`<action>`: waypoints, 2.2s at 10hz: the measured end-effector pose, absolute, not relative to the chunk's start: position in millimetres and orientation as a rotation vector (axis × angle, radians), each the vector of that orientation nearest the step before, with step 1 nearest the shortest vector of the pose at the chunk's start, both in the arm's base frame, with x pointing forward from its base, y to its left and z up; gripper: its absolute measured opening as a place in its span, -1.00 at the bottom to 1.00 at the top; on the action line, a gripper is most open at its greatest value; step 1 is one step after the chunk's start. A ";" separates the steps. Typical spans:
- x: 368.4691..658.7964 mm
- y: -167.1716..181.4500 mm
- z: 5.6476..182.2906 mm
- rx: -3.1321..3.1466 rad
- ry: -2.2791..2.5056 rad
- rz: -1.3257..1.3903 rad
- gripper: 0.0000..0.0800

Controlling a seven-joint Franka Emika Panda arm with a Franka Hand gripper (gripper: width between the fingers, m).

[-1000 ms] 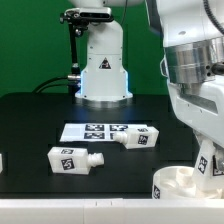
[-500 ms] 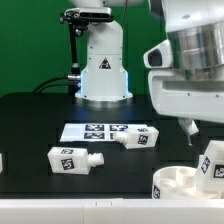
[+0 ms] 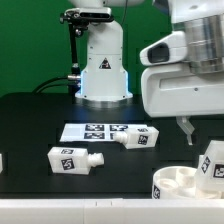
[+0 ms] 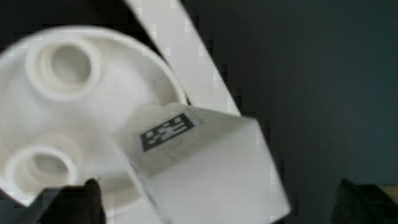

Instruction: Assemble stool

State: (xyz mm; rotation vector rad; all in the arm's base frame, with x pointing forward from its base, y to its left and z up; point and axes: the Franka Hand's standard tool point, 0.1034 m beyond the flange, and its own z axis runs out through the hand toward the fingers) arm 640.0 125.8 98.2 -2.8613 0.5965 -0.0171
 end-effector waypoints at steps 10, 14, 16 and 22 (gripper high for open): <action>633.7 125.3 85.3 -2.808 -1.297 -0.094 0.62; 636.3 118.7 74.2 -2.654 -1.626 -0.077 0.62; 636.1 118.3 73.7 -2.689 -1.565 -0.075 0.29; 639.0 112.5 72.3 -3.031 -0.566 -0.134 -0.16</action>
Offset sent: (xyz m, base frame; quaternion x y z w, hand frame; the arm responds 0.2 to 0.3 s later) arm 0.0000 0.0000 0.0000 0.0000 0.0000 -0.1938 0.9810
